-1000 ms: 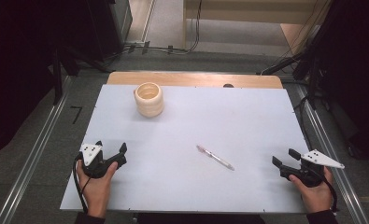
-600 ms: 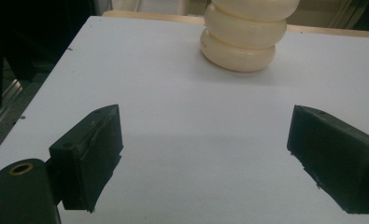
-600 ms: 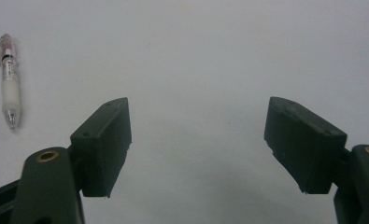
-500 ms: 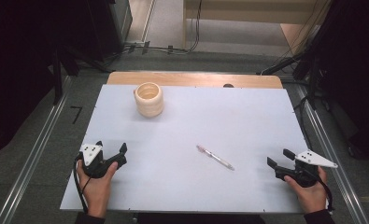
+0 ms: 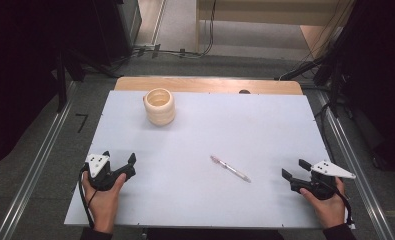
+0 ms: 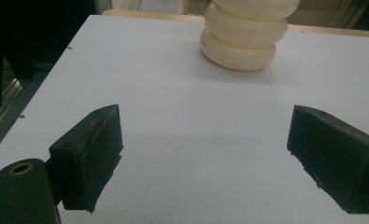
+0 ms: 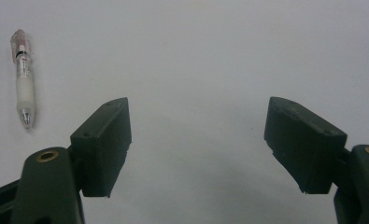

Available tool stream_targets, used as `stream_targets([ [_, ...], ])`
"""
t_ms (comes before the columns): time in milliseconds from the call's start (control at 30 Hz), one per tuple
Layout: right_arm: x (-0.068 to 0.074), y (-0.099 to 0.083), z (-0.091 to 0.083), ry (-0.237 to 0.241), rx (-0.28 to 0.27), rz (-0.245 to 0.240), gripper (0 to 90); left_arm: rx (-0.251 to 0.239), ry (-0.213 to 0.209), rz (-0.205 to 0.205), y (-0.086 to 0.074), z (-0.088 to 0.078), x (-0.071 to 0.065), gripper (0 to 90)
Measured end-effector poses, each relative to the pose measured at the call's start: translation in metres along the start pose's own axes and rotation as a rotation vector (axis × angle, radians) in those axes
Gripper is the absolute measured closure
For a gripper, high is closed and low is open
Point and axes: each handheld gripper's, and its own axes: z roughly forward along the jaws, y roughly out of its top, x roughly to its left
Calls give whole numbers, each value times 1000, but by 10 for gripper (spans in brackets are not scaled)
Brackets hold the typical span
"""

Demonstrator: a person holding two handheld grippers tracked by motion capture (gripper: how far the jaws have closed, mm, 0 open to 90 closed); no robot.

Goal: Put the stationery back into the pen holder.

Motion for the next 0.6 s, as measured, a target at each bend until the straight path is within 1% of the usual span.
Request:
stream_targets([
  [600, 10, 4, 10, 30, 12, -23, 214, 0, -1, -3, 0, 1, 0, 109],
])
